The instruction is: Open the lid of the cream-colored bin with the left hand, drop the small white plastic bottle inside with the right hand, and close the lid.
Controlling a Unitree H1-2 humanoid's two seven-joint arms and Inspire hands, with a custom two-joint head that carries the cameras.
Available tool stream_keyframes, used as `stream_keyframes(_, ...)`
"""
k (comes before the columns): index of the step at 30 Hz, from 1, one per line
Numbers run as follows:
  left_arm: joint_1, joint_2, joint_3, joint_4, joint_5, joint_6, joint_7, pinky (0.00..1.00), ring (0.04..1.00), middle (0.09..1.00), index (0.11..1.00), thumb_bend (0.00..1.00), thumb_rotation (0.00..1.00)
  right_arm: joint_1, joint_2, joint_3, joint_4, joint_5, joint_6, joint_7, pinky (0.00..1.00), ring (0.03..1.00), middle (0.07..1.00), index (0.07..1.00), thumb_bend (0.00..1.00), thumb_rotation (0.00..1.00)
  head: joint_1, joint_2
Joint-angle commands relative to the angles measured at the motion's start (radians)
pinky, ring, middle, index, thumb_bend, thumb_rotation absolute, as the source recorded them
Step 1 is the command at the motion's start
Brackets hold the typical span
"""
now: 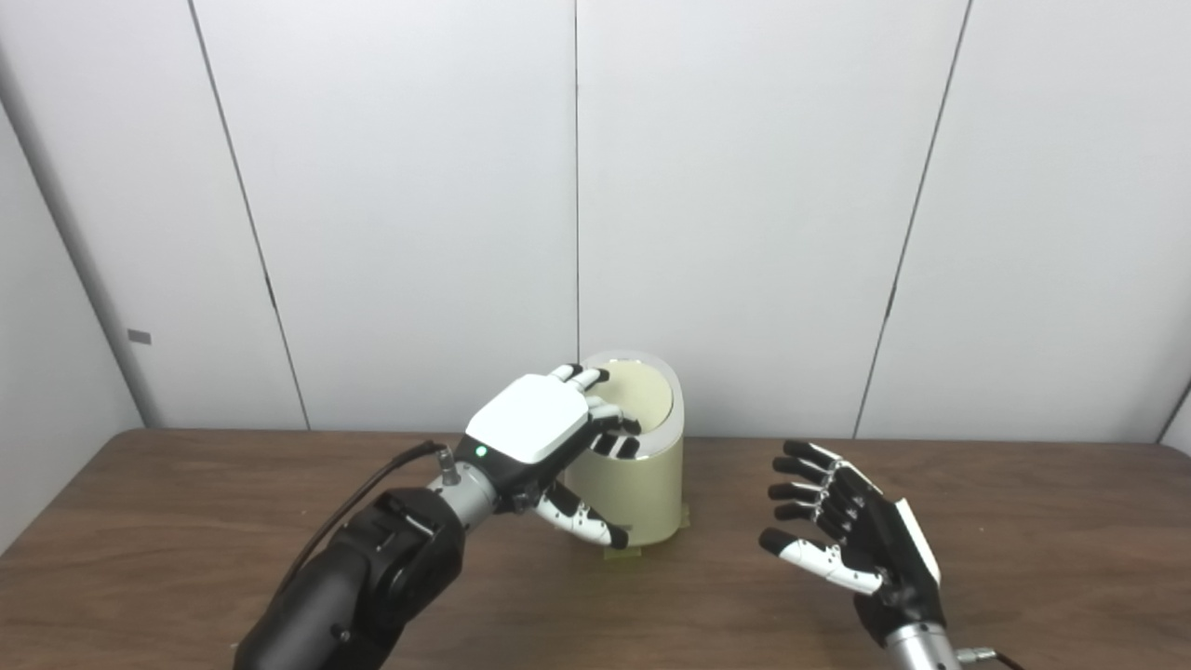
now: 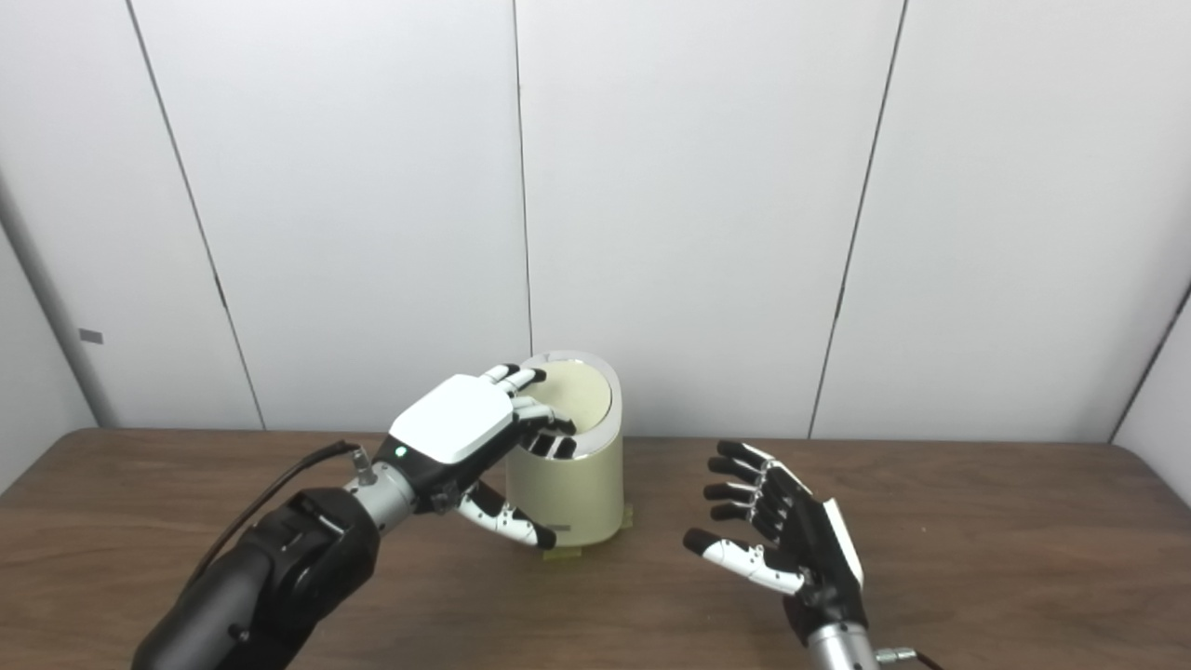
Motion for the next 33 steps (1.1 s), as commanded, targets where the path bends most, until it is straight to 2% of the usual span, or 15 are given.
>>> stream_keyframes(1, -0.023, -0.001, -0.03, 0.051, 0.027, 0.01, -0.054, 1.0, 0.999, 0.824, 0.839, 0.94, 0.44, -0.038, -0.007, -0.006, -0.02, 0.012, -0.034, 0.002, 0.55, 0.639, 0.741, 0.757, 0.85, 0.25, 0.0, 0.001)
stream_keyframes(6, -0.022, -0.006, -0.037, 0.077, 0.03, 0.02, -0.048, 1.0, 1.0, 0.839, 0.855, 0.95, 0.44, -0.036, -0.006, -0.007, -0.024, 0.016, -0.028, 0.002, 0.53, 0.632, 0.743, 0.76, 0.86, 0.26, -0.002, 0.001)
stream_keyframes(9, -0.015, -0.002, -0.018, 0.05, 0.01, 0.027, -0.048, 1.0, 1.0, 0.847, 0.866, 0.93, 0.46, -0.036, -0.006, -0.009, -0.023, 0.021, -0.031, 0.003, 0.53, 0.639, 0.742, 0.759, 0.86, 0.26, 0.0, 0.0)
stream_keyframes(13, -0.004, -0.003, 0.032, 0.003, -0.037, 0.019, -0.01, 1.0, 0.989, 0.829, 0.85, 0.9, 0.47, -0.035, -0.007, -0.007, -0.029, 0.02, -0.025, 0.001, 0.52, 0.635, 0.741, 0.758, 0.84, 0.25, 0.002, -0.001)
stream_keyframes(16, 0.014, -0.016, 0.094, -0.046, -0.092, 0.009, 0.043, 1.0, 0.977, 0.816, 0.833, 0.87, 0.47, -0.034, -0.009, -0.005, -0.035, 0.012, -0.023, -0.003, 0.53, 0.64, 0.74, 0.758, 0.83, 0.25, 0.004, -0.001)
stream_keyframes(20, 0.045, -0.038, 0.183, -0.121, -0.167, 0.009, 0.075, 1.0, 0.976, 0.821, 0.838, 0.81, 0.47, -0.034, -0.008, -0.006, -0.034, 0.02, -0.021, 0.002, 0.51, 0.632, 0.741, 0.755, 0.83, 0.24, 0.006, -0.002)
stream_keyframes(23, 0.073, -0.052, 0.235, -0.154, -0.205, -0.001, 0.109, 0.95, 0.961, 0.81, 0.822, 0.77, 0.47, -0.035, -0.009, -0.005, -0.031, 0.021, -0.022, 0.002, 0.52, 0.635, 0.741, 0.758, 0.83, 0.24, 0.007, -0.002)
stream_keyframes(26, 0.11, -0.07, 0.284, -0.188, -0.236, 0.004, 0.147, 0.8, 0.929, 0.806, 0.812, 0.74, 0.42, -0.034, -0.008, -0.006, -0.033, 0.024, -0.016, 0.002, 0.53, 0.637, 0.741, 0.756, 0.83, 0.24, 0.009, -0.002)
stream_keyframes(28, 0.137, -0.084, 0.315, -0.201, -0.26, 0.002, 0.177, 0.75, 0.903, 0.805, 0.807, 0.73, 0.38, -0.033, -0.006, -0.006, -0.037, 0.021, -0.01, -0.002, 0.53, 0.637, 0.741, 0.755, 0.84, 0.24, 0.009, -0.002)
stream_keyframes(33, 0.217, -0.127, 0.39, -0.221, -0.365, 0.014, 0.216, 0.69, 0.821, 0.812, 0.801, 0.68, 0.34, -0.036, -0.012, -0.008, -0.017, 0.022, -0.026, 0.002, 0.54, 0.635, 0.741, 0.758, 0.83, 0.25, 0.012, -0.002)
